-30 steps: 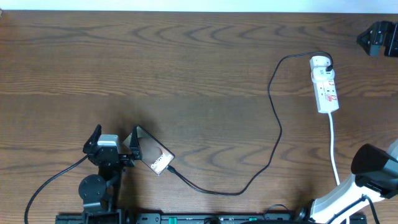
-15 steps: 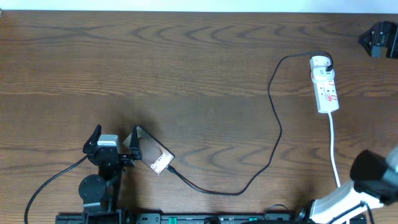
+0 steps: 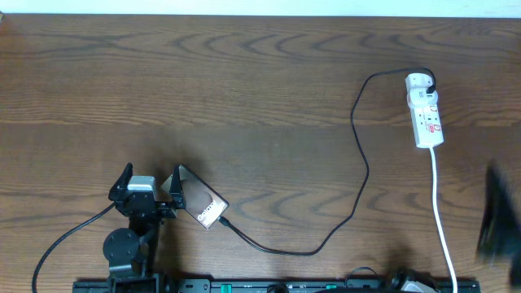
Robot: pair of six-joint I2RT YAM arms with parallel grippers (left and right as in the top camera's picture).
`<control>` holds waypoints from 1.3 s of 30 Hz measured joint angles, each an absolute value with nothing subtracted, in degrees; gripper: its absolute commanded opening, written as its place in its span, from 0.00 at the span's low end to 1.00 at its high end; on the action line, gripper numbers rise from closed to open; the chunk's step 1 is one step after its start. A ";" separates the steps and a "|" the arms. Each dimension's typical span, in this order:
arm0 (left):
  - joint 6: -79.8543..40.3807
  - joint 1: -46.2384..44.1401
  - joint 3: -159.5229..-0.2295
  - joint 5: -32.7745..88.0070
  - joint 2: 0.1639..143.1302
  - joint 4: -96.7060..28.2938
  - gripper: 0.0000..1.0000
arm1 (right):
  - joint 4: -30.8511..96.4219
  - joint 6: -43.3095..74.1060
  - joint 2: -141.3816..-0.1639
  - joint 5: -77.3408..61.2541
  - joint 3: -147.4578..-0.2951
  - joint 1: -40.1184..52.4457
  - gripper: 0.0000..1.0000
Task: Plug charger to phone and switch on socket
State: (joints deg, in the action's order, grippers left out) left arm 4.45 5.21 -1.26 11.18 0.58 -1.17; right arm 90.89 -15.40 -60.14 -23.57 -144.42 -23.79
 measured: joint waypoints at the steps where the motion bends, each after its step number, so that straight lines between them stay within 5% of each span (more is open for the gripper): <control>1: 4.45 5.21 -1.26 11.20 0.58 -1.17 0.92 | 91.33 -15.44 -58.87 -23.51 -144.51 -23.79 0.99; 14: 4.45 5.21 -1.26 11.20 0.58 -1.17 0.92 | 80.79 -21.50 -58.11 -31.70 -133.71 -23.79 0.99; 26: 4.43 5.21 -1.26 10.96 0.58 -1.19 0.92 | 49.76 -22.94 -41.45 -42.63 -84.64 -18.70 0.99; 39: 4.45 5.21 -1.28 10.55 0.60 -1.26 0.92 | 36.25 -23.66 -21.45 -42.89 -41.74 -10.35 0.99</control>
